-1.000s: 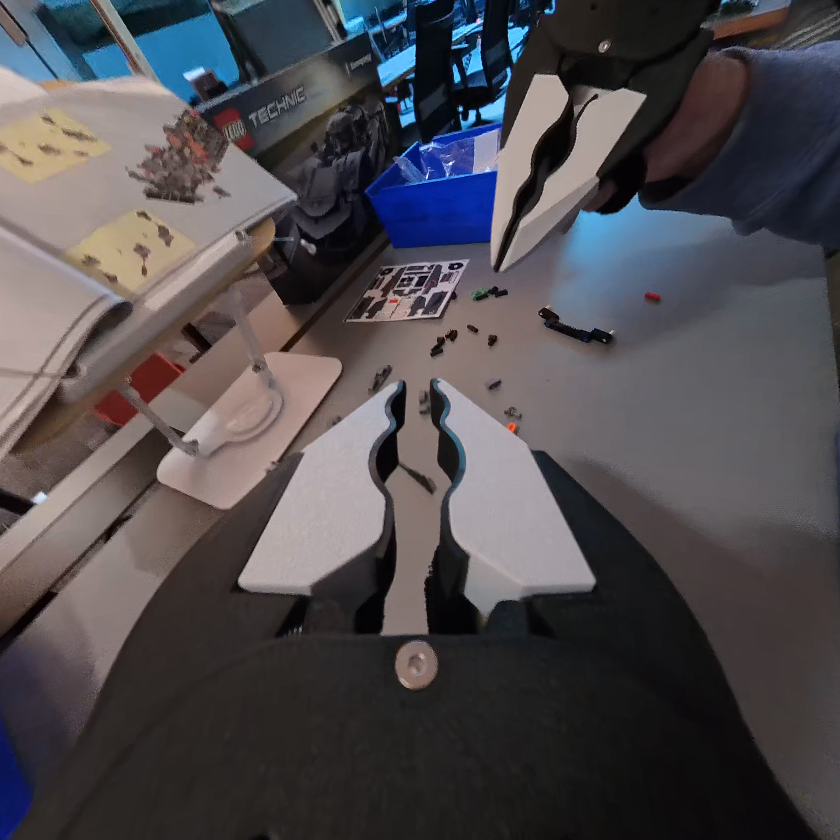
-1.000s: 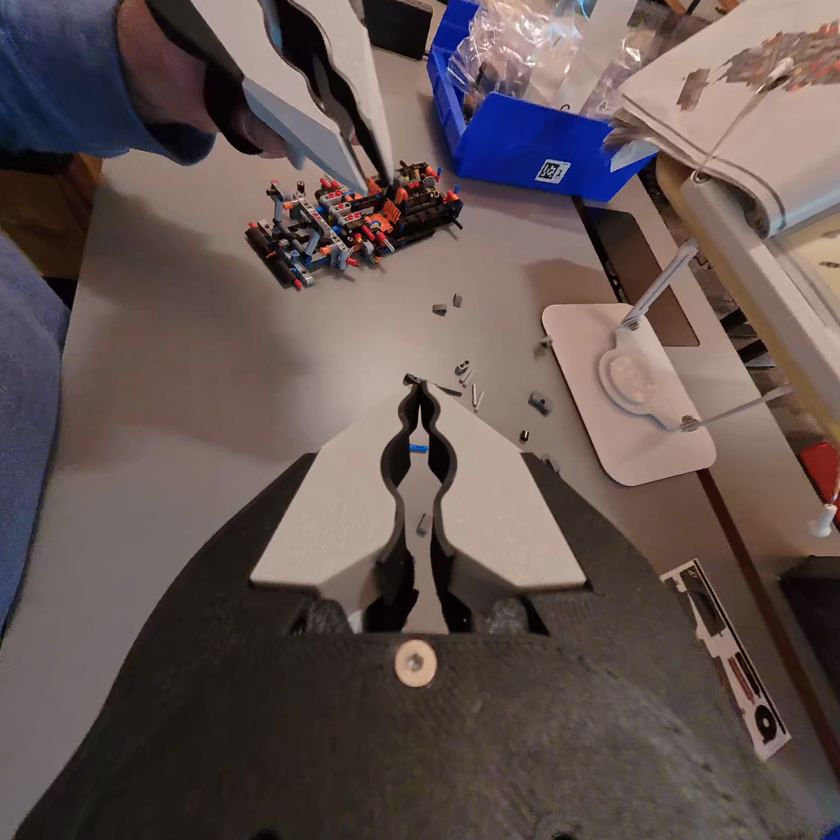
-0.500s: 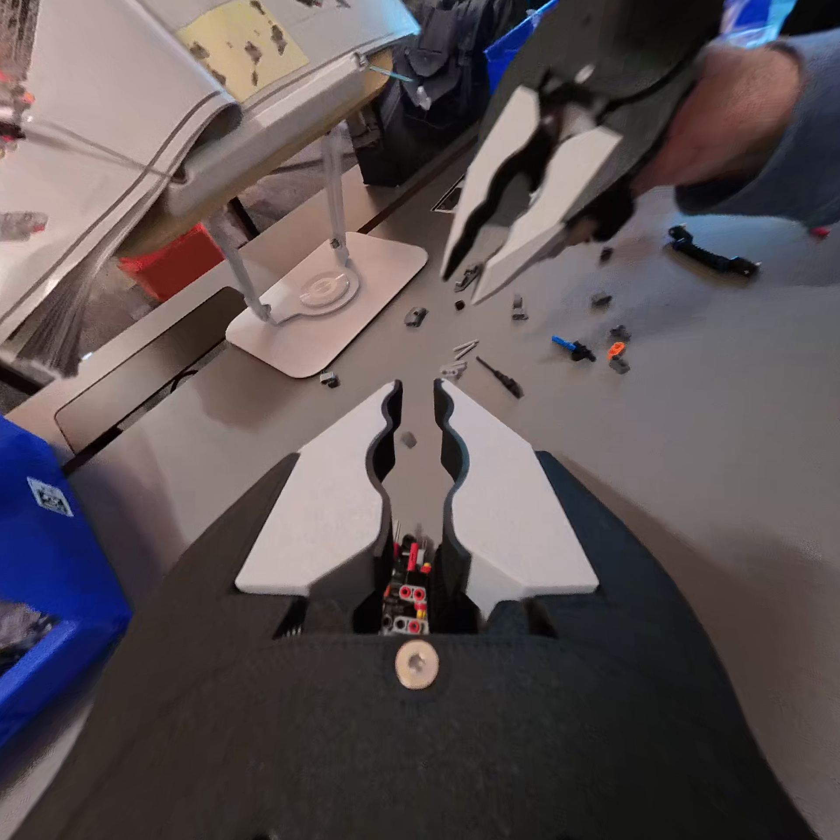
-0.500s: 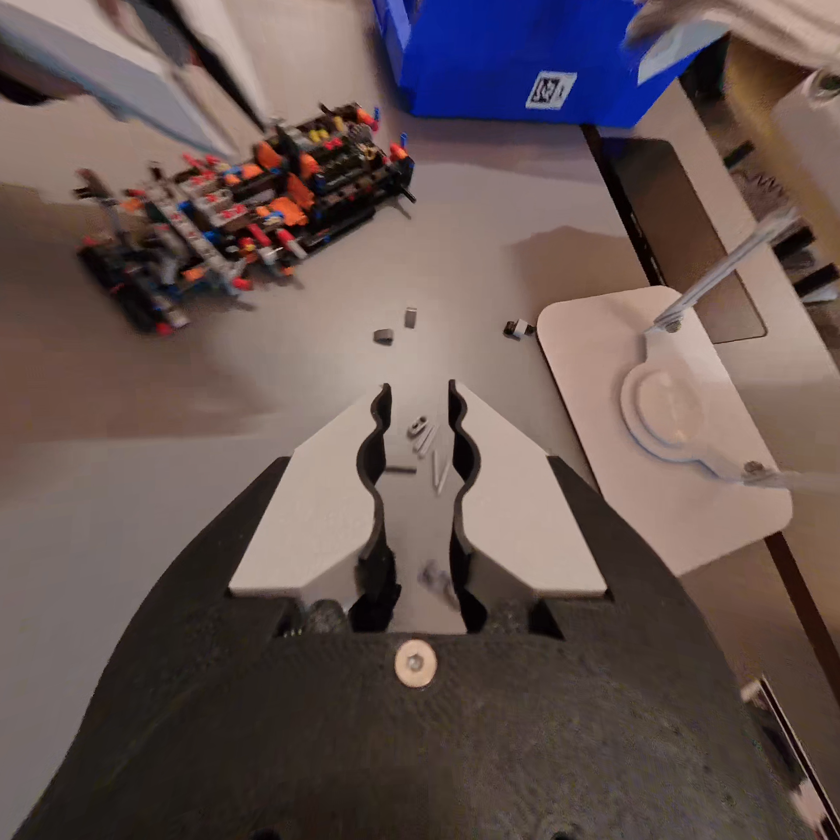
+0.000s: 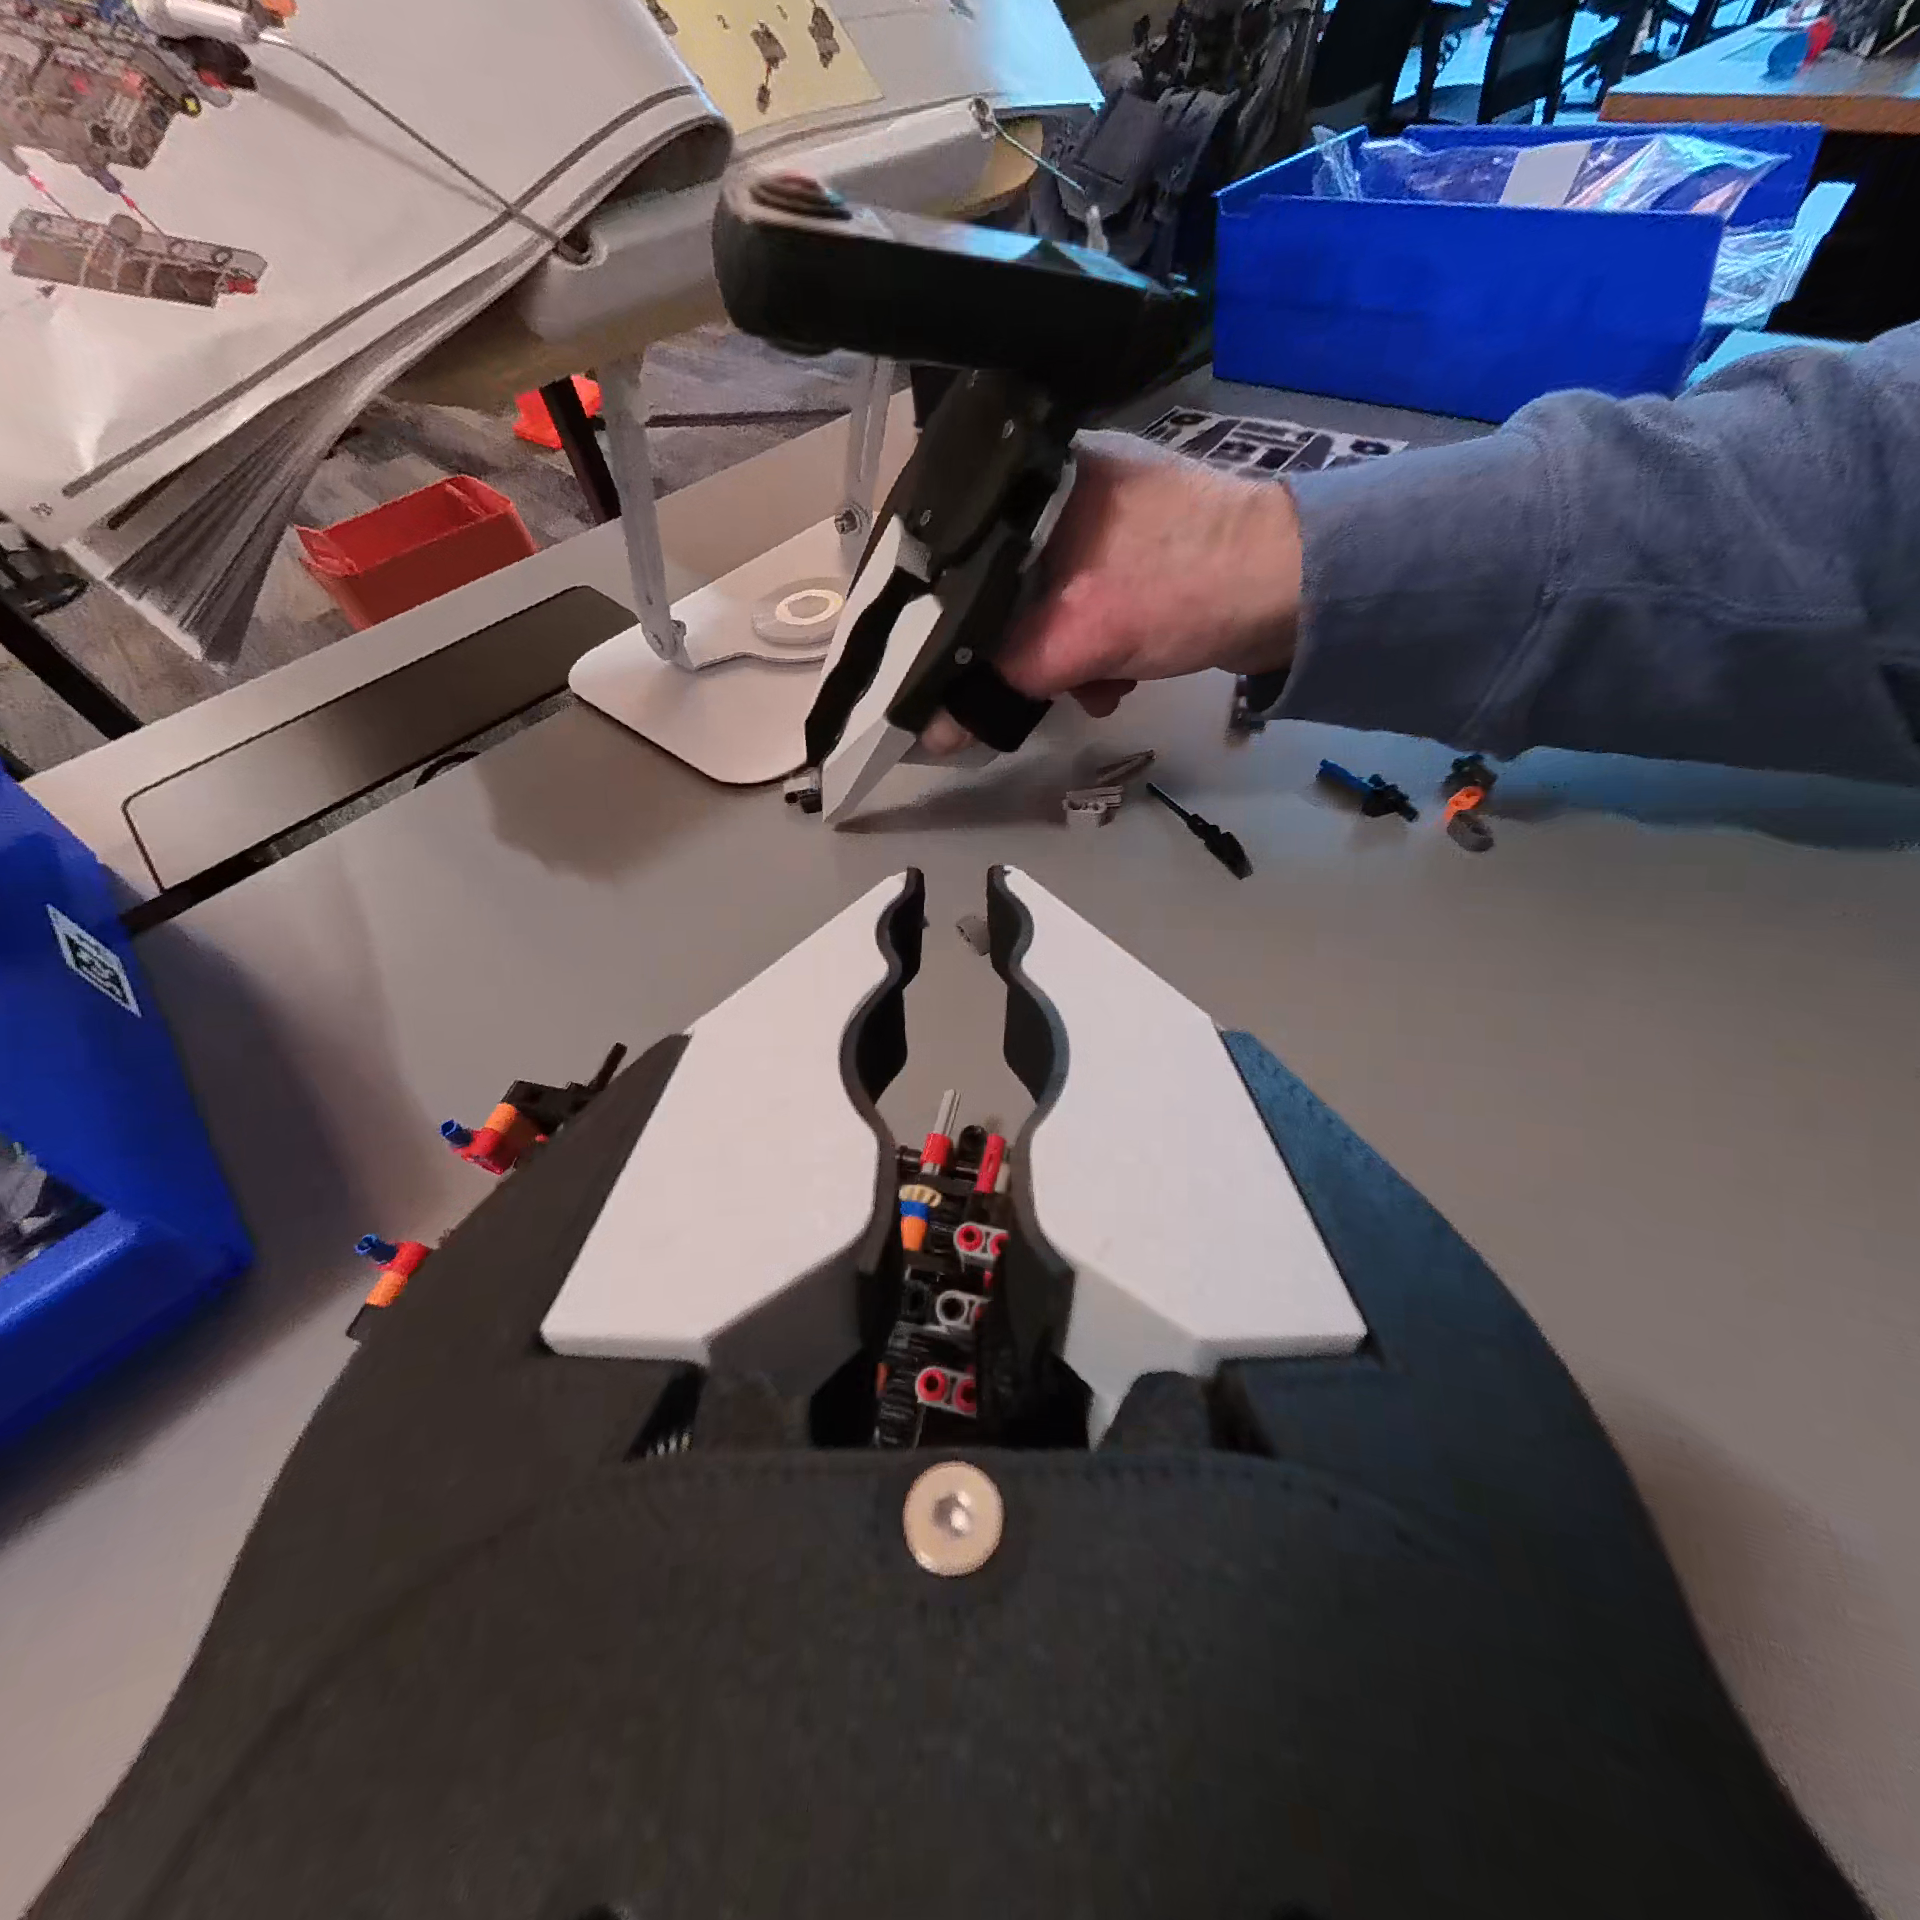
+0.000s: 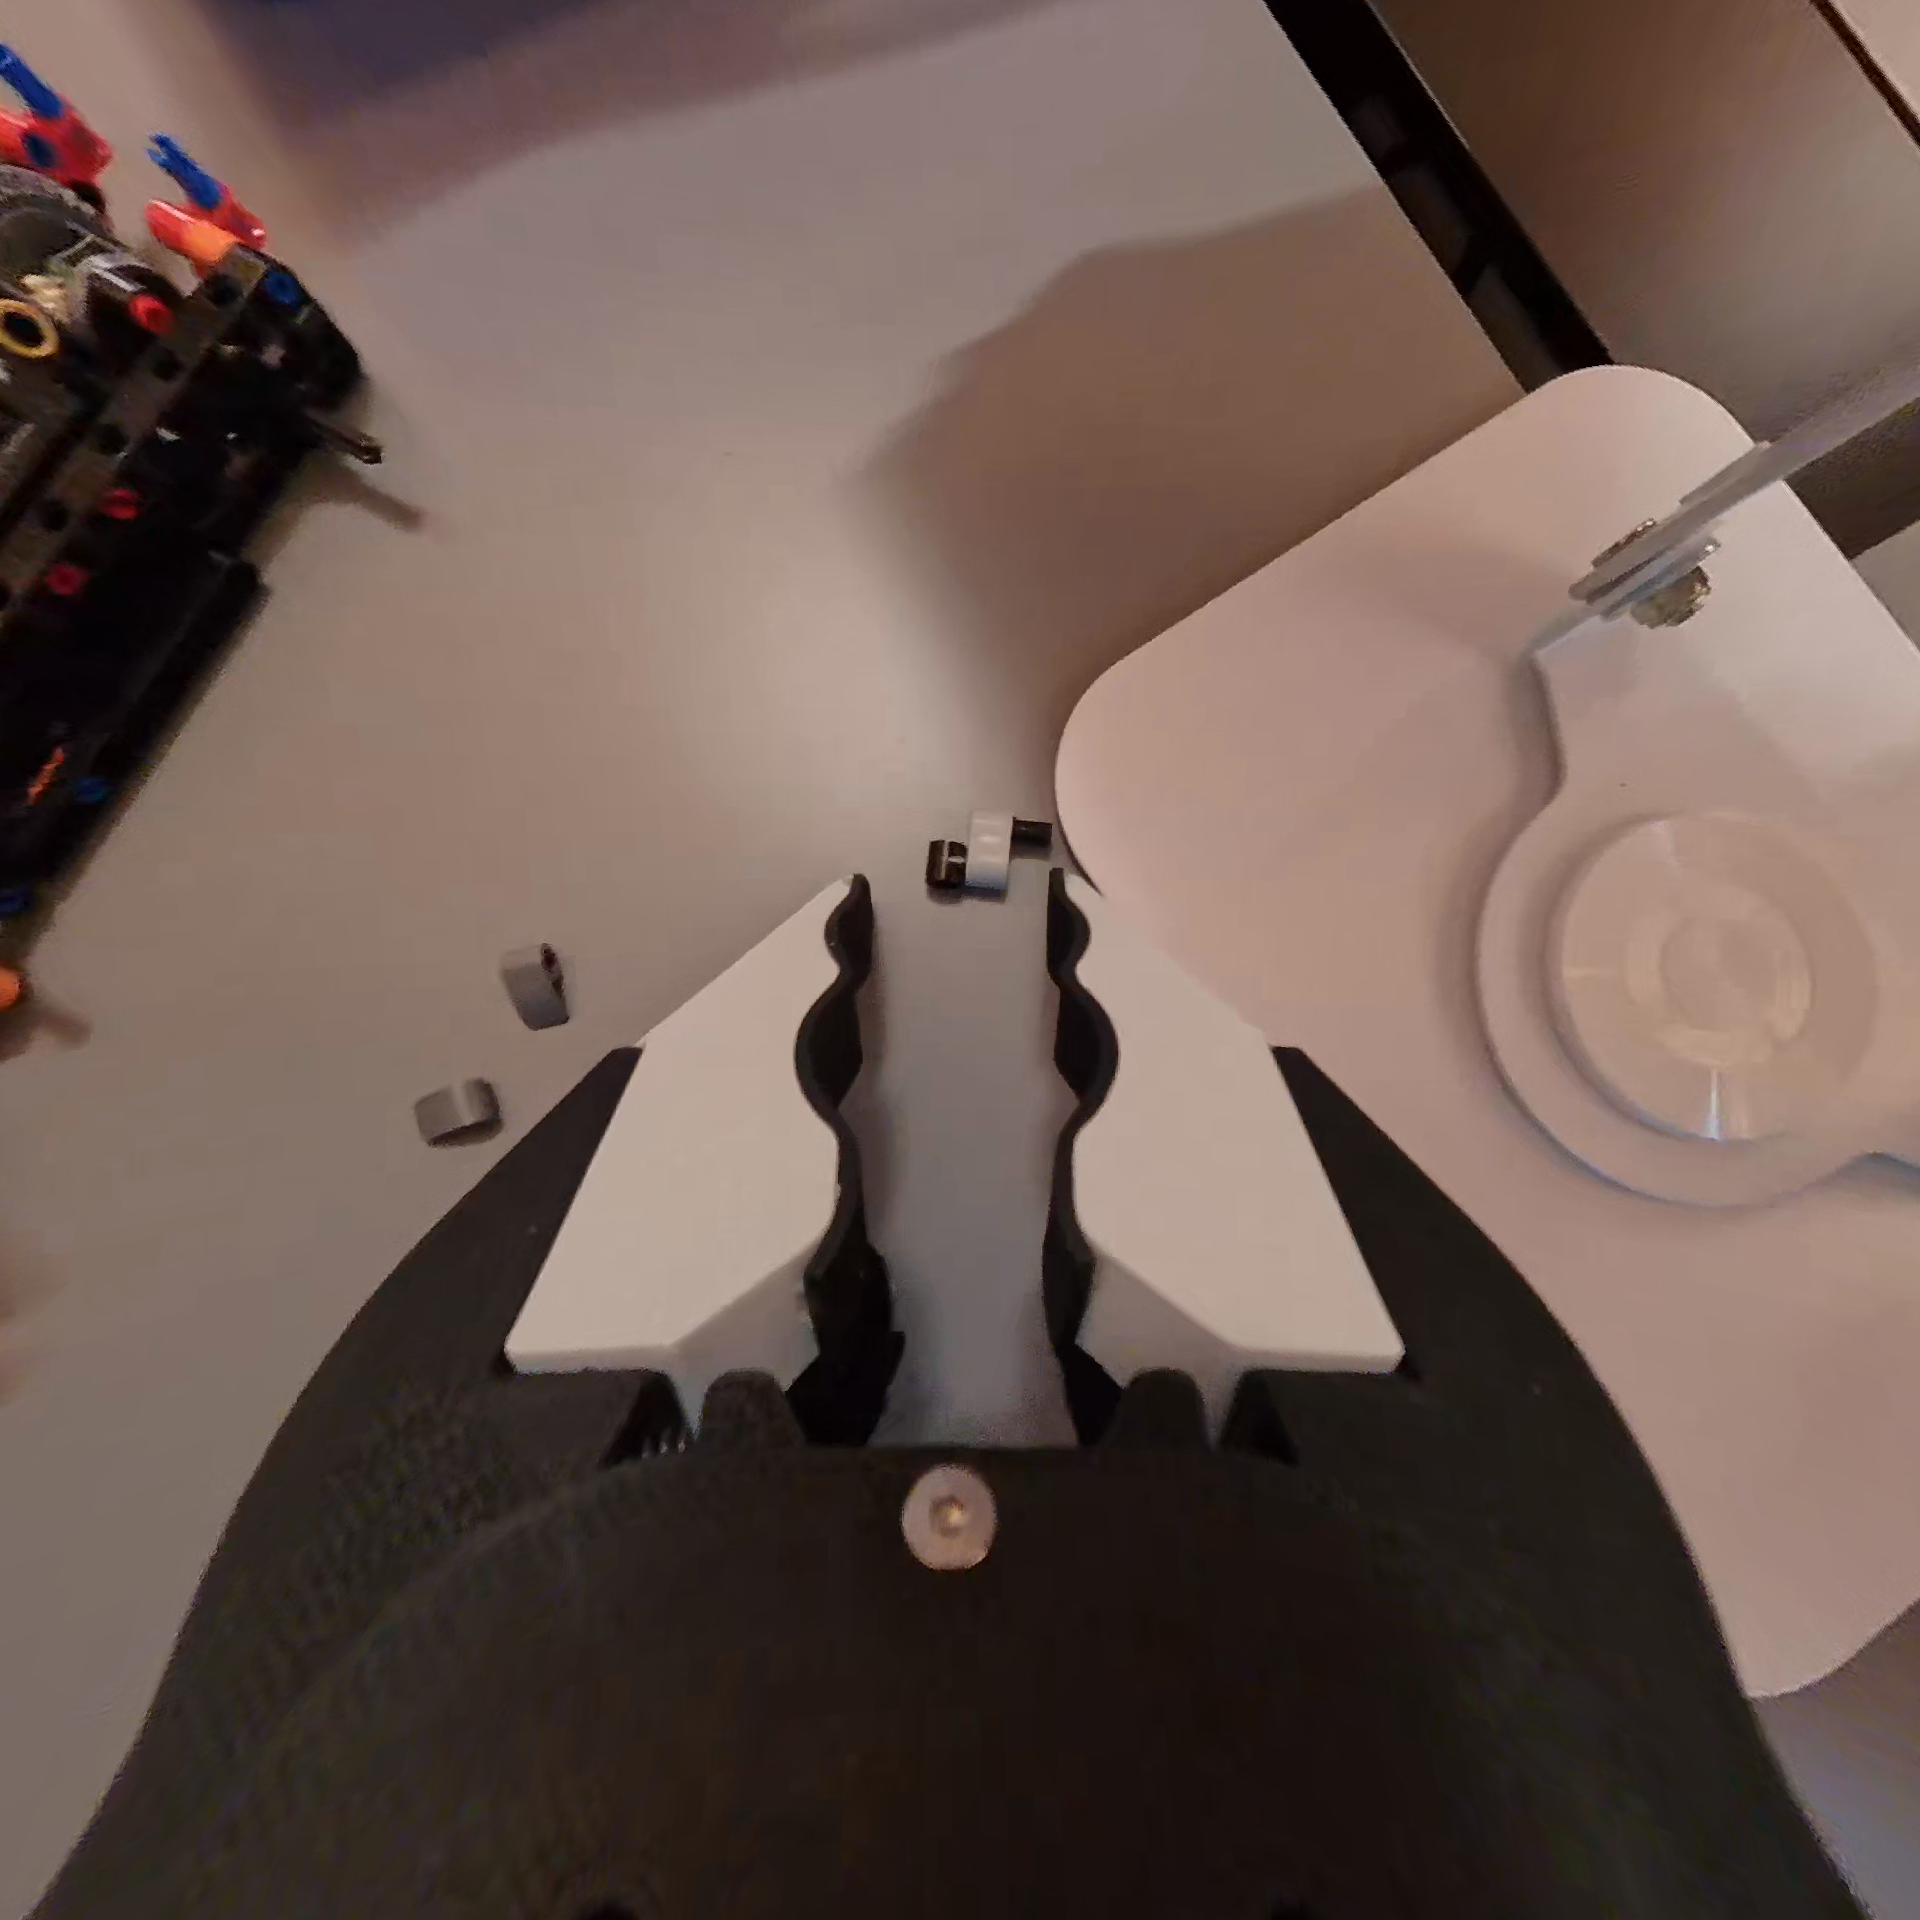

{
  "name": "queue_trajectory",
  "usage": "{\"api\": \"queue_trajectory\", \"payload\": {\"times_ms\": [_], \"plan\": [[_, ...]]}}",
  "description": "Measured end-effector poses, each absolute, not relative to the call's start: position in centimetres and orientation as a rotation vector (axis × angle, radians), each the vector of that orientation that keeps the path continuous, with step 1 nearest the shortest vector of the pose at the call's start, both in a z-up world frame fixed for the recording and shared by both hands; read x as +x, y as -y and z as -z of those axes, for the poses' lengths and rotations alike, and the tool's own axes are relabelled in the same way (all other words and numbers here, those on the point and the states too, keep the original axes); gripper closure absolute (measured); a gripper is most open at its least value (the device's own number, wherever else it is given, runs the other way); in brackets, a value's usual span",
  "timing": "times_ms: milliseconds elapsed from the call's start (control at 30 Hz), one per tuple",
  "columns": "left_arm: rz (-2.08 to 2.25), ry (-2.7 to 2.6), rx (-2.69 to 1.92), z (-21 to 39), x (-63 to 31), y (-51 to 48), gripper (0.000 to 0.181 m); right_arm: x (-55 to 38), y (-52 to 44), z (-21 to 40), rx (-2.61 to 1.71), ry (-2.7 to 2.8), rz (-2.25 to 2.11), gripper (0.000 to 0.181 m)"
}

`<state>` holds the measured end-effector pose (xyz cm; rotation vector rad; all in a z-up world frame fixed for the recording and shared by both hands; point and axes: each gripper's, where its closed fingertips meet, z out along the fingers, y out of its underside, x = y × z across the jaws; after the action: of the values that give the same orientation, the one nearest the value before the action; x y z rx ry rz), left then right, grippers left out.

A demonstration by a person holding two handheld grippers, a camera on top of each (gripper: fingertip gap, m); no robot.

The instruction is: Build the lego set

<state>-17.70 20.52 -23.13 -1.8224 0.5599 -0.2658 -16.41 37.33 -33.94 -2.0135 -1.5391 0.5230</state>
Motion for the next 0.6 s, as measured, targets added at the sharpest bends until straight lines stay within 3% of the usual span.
{"api": "queue_trajectory", "payload": {"times_ms": [333, 600], "plan": [[0.336, -0.534, -1.798, 22.8, -17.9, -20.5, 0.171, -17.1, -37.9, 34.3, -2.044, 1.505, -0.547, 0.168], [0.347, -0.498, -1.825, 22.8, -17.7, -20.9, 0.171, -15.9, -35.2, 31.9, -1.913, 1.533, -0.648, 0.169]]}}
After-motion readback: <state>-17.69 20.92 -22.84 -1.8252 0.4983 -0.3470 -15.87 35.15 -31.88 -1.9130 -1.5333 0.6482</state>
